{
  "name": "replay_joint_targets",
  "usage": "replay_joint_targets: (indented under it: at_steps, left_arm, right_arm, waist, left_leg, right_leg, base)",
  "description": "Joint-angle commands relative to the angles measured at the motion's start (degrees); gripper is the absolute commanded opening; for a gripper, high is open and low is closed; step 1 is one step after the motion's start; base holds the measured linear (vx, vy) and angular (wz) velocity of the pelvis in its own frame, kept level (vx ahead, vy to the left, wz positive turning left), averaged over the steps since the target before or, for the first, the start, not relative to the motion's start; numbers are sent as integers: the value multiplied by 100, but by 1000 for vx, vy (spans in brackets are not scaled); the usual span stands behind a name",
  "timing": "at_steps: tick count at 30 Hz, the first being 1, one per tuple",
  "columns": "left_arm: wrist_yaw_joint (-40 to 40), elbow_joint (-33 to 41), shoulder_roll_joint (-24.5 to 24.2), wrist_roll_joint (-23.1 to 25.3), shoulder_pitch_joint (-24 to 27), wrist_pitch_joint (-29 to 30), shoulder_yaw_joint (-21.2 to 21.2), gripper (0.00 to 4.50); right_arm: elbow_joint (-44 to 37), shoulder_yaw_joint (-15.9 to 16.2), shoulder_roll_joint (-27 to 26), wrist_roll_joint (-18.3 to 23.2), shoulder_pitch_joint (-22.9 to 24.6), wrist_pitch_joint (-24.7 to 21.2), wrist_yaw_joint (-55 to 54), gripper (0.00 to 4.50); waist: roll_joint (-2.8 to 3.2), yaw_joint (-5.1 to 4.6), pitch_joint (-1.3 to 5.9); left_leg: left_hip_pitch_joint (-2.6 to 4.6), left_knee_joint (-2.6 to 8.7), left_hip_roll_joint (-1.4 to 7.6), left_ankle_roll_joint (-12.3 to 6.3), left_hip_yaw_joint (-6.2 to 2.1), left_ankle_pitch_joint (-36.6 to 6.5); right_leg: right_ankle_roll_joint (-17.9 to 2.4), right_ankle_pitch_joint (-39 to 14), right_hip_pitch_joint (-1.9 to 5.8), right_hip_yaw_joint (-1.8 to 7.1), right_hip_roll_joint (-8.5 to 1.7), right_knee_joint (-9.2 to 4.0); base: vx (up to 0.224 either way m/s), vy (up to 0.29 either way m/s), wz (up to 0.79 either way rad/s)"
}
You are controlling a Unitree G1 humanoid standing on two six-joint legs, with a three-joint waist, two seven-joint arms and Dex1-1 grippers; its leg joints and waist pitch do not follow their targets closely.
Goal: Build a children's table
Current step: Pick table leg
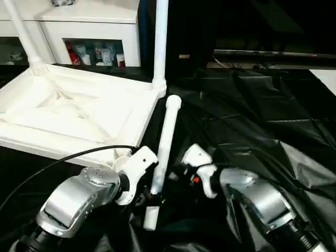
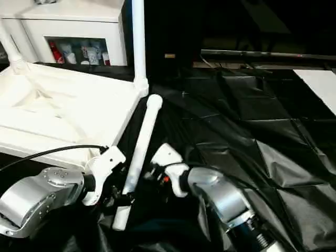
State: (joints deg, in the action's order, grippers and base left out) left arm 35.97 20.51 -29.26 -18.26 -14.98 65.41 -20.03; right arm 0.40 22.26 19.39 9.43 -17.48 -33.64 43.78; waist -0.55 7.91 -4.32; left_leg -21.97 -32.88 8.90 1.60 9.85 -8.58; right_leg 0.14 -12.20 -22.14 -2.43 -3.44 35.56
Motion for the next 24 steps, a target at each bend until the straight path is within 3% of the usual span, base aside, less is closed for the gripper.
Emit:
replay_joint_targets:
  at_steps: [1,5,8,9,10,13,18,24]
  left_arm:
    - [-33,-85,-129,122,74,58,-93,427]
    - [-7,-64,-211,132,62,-10,-127,405]
    - [116,-24,-397,172,81,-192,-232,370]
    - [116,-24,-397,172,81,-192,-232,365]
    - [160,-21,-488,197,106,-283,-309,354]
    - [156,-72,-527,235,124,-374,-369,329]
    - [211,-126,-593,287,74,-561,-438,287]
    - [761,-53,-990,497,170,-1627,-671,244]
  right_arm:
    - [-110,-235,111,42,-45,0,-79,362]
    - [-176,-571,255,71,-36,12,-190,362]
    - [-258,-1033,409,172,-26,-6,-298,362]
    - [-258,-1033,409,172,-26,-6,-298,362]
    - [-297,-1296,486,243,-23,-3,-360,362]
    - [-358,-1645,589,371,-21,-52,-421,362]
    - [-514,-1868,666,473,94,-72,-412,362]
    - [-764,-2237,733,596,411,146,-493,362]
  waist:
    - [57,-3,242]
    - [47,-2,268]
    - [29,8,276]
    - [32,16,277]
    - [41,27,282]
    - [40,34,300]
    - [43,32,332]
    - [60,50,384]
  left_leg:
    - [166,493,405,391,-253,-2616]
    - [161,495,402,372,-238,-2461]
    - [165,484,398,320,-221,-2341]
    - [168,478,397,306,-215,-2311]
    - [172,474,399,293,-207,-2227]
    - [161,463,398,270,-194,-2075]
    - [153,440,393,228,-183,-1916]
    - [153,427,402,191,-174,-1754]
  right_leg:
    - [-629,-2574,54,313,-515,-610]
    - [-688,-2242,79,305,-506,-586]
    - [-733,-2080,87,310,-504,-581]
    - [-742,-2056,91,314,-510,-579]
    - [-761,-1990,91,314,-502,-572]
    - [-794,-1797,111,307,-491,-550]
    - [-904,-1531,140,292,-489,-523]
    - [-943,-1228,163,282,-479,-485]
  base:
    - [0,0,0]
    - [0,0,0]
    - [0,0,0]
    - [0,0,0]
    - [0,0,0]
    - [0,0,0]
    - [0,0,0]
    - [0,0,0]
